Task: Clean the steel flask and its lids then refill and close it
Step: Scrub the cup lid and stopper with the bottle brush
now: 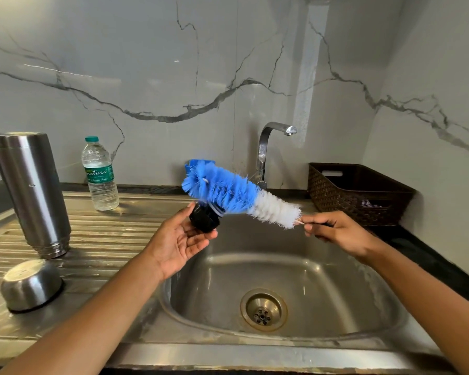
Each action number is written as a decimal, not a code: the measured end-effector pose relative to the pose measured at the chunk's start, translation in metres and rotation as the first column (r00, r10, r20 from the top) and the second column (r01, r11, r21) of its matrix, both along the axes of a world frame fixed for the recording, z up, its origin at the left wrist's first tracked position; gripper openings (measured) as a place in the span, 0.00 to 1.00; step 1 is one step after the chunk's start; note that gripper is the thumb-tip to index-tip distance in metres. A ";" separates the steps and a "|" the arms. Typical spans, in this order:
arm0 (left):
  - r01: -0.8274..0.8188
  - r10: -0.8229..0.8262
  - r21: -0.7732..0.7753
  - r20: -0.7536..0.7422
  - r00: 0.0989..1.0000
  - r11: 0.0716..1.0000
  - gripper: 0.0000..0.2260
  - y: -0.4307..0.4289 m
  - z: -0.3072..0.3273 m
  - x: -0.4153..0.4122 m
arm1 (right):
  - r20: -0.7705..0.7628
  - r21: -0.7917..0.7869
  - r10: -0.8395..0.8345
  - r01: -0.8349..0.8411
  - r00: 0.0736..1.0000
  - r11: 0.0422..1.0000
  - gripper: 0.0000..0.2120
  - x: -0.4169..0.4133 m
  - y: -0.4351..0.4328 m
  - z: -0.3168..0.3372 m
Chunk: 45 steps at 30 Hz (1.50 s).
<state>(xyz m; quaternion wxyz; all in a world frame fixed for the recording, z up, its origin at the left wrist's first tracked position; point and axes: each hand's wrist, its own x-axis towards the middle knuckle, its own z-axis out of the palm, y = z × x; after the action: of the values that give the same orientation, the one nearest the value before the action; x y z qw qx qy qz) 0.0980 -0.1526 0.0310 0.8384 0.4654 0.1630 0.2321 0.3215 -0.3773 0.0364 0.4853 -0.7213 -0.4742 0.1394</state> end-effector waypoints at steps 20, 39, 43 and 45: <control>-0.112 0.111 0.008 0.031 0.993 0.994 0.20 0.006 -0.006 0.002 | 0.296 -0.026 -0.090 0.102 0.951 0.994 0.13 0.001 0.006 -0.002; -0.139 0.139 -0.002 0.061 0.988 0.990 0.22 0.013 -0.008 0.000 | 0.351 -0.015 -0.105 0.118 0.930 0.993 0.20 0.007 0.000 -0.002; -0.167 0.167 -0.007 0.085 0.982 0.986 0.20 0.011 -0.004 0.000 | 0.356 -0.012 -0.092 0.103 0.930 0.995 0.12 0.003 0.007 -0.002; -0.187 0.189 -0.030 0.102 0.977 0.982 0.21 0.014 -0.004 -0.002 | 0.334 -0.025 -0.094 0.108 0.938 0.994 0.13 0.007 0.002 0.000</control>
<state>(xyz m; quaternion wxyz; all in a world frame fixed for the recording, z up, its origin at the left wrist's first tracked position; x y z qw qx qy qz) 0.0963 -0.1382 0.0272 0.8248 0.4265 0.1646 0.3326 0.3284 -0.3751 0.0367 0.3895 -0.7679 -0.5085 0.0010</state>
